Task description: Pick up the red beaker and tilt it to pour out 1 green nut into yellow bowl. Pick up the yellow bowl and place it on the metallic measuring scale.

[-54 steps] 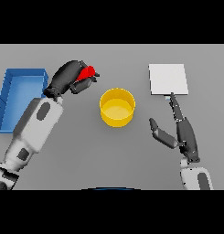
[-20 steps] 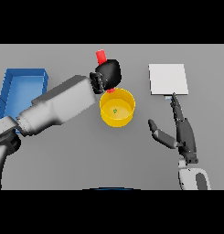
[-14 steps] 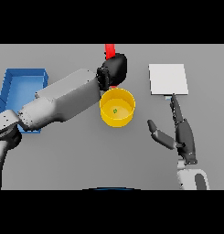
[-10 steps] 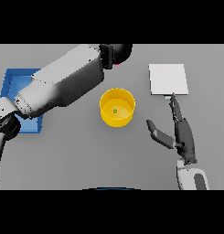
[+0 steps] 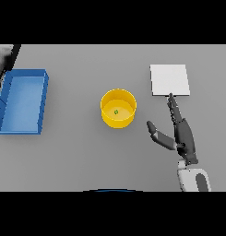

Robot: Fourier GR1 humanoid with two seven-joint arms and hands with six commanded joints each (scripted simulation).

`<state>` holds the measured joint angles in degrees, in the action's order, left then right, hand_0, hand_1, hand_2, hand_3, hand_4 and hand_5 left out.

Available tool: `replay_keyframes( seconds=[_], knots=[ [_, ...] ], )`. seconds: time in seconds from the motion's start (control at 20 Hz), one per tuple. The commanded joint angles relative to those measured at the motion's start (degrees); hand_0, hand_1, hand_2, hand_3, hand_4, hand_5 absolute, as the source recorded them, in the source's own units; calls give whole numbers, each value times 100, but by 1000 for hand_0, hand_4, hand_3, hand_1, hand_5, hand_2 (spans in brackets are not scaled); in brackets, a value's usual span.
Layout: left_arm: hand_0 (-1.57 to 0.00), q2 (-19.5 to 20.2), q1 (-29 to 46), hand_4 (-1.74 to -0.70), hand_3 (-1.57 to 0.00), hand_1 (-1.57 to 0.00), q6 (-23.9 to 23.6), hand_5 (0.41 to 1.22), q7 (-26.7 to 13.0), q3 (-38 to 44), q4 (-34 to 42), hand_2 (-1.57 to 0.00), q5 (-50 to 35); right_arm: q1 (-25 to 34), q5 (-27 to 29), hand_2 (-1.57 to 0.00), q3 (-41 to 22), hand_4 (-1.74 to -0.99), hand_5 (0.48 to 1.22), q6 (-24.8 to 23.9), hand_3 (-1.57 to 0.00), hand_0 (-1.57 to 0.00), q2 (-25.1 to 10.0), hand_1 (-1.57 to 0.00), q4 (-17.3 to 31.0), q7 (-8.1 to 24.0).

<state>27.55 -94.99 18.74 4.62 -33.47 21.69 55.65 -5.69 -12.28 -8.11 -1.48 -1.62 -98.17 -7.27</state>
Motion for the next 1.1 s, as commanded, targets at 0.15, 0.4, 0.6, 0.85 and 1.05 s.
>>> replay_keyframes(
  seconds=[0.15, 0.4, 0.6, 0.85, 1.05],
  knots=[
    [-1571, 543, 435, -1738, -1538, -1571, -223, 1221, -218, 1503, -628, -1571, -1434, 157, -2, 1, 34, -1118, 595, -1, 1, 1, -55, 1, 77, 30],
    [-1571, 840, 1673, -1740, -1560, -1571, -1141, 1221, -1133, 2263, -628, -1571, -2383, 215, -130, 1, -18, -1138, 626, 18, 1, 1, -138, 1, 161, 59],
    [-1571, 884, 2526, -1741, -1567, -1571, -1730, 1221, -1789, 2919, -247, -1571, -3243, 177, -72, 1, -18, -1138, 648, 74, 1, 1, -164, 1, 130, -30],
    [-1571, 748, 4151, -1741, -1570, -1571, -2140, 1221, -2161, 3173, 1072, -1571, -3992, 153, -25, 1, -3, -1141, 673, 122, 1, 1, -189, 1, 199, -116],
    [-1571, 516, 5417, -1741, -1570, -1571, -2497, 1186, -2512, 3204, 2374, -1571, -4409, 151, -144, 1, -37, -1175, 676, 65, 1, 1, -209, 1, 170, -116]
  ],
)
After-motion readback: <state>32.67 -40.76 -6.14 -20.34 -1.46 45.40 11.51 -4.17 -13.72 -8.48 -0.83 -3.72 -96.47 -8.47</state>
